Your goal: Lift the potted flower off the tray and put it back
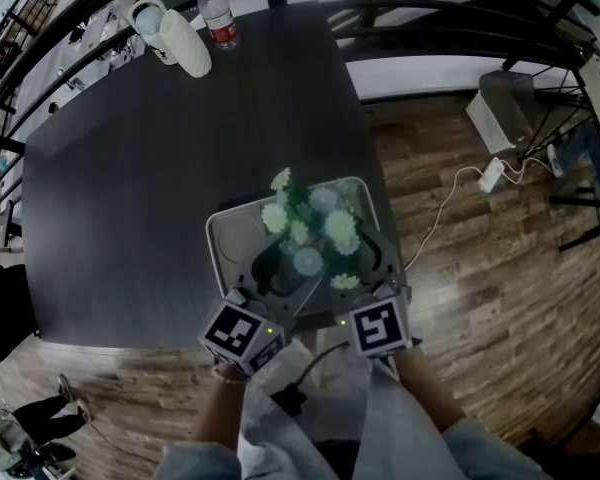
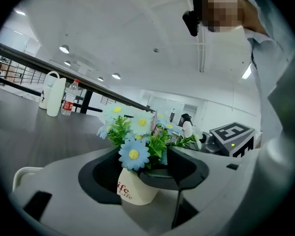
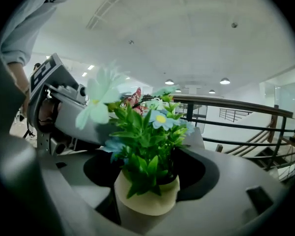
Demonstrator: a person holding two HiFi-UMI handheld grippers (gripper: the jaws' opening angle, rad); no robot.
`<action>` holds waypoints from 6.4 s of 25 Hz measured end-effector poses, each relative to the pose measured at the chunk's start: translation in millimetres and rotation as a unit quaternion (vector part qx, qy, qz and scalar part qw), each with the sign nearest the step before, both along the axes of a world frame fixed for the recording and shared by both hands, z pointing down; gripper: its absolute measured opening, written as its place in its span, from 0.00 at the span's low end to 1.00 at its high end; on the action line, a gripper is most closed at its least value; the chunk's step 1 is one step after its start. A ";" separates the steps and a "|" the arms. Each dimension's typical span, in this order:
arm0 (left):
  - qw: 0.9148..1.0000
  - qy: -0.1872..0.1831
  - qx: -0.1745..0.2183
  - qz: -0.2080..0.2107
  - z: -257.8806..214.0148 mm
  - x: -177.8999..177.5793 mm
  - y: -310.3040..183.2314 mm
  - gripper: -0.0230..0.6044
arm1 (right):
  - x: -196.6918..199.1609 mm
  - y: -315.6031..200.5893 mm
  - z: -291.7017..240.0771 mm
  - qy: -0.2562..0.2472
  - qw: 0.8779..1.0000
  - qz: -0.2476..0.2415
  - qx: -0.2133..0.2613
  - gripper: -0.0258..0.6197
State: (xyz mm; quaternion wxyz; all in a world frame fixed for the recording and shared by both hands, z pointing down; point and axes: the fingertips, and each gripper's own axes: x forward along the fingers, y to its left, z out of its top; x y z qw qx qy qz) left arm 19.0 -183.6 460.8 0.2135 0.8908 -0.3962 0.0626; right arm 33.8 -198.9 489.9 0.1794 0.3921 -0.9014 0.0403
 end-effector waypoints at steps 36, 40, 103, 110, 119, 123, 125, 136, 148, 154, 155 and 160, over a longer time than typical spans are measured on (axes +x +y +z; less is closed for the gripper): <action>1.000 0.001 0.004 0.019 -6.7 27.3 0.1 0.47 | 4.1 1.8 -14.2 -0.016 0.999 0.004 0.046 0.24; 1.000 0.009 0.018 0.022 -13.5 28.5 1.6 0.47 | 5.1 2.6 -23.2 -0.016 0.998 0.007 0.058 0.24; 0.980 0.056 0.185 0.040 -194.9 20.0 71.5 0.46 | -2.1 65.7 -203.6 -0.024 0.981 0.027 0.190 0.24; 0.981 0.059 0.180 0.039 -192.3 19.2 67.3 0.46 | -3.2 61.6 -201.2 -0.024 0.982 0.027 0.187 0.24; 0.985 0.054 0.161 0.032 -172.4 16.9 57.9 0.46 | -6.9 53.2 -181.3 -0.017 0.985 0.013 0.171 0.24; 0.988 0.053 0.146 0.027 -161.0 16.4 54.6 0.46 | -7.4 51.1 -167.2 -0.016 0.988 0.009 0.153 0.24; 0.989 0.050 0.138 0.024 -155.2 16.3 51.3 0.46 | -7.7 48.2 -160.6 -0.015 0.989 0.005 0.145 0.24; 0.995 0.041 0.093 0.001 -114.8 19.3 38.7 0.46 | -5.4 38.1 -118.1 -0.004 0.993 -0.018 0.115 0.24; 0.998 0.028 0.052 -0.003 -69.3 28.6 27.4 0.46 | 3.1 29.3 -71.4 0.003 0.997 -0.028 0.077 0.24; 0.999 0.019 0.030 -0.007 -45.4 30.6 17.2 0.46 | 4.5 19.8 -49.4 0.003 0.998 -0.033 0.061 0.24; 0.999 0.017 0.030 -0.007 -40.6 29.7 17.4 0.46 | 3.9 19.9 -45.6 0.004 0.998 -0.035 0.059 0.24; 1.000 0.001 0.027 -0.001 -20.7 26.3 14.9 0.46 | 1.1 17.7 -28.6 0.014 0.997 -0.041 0.056 0.24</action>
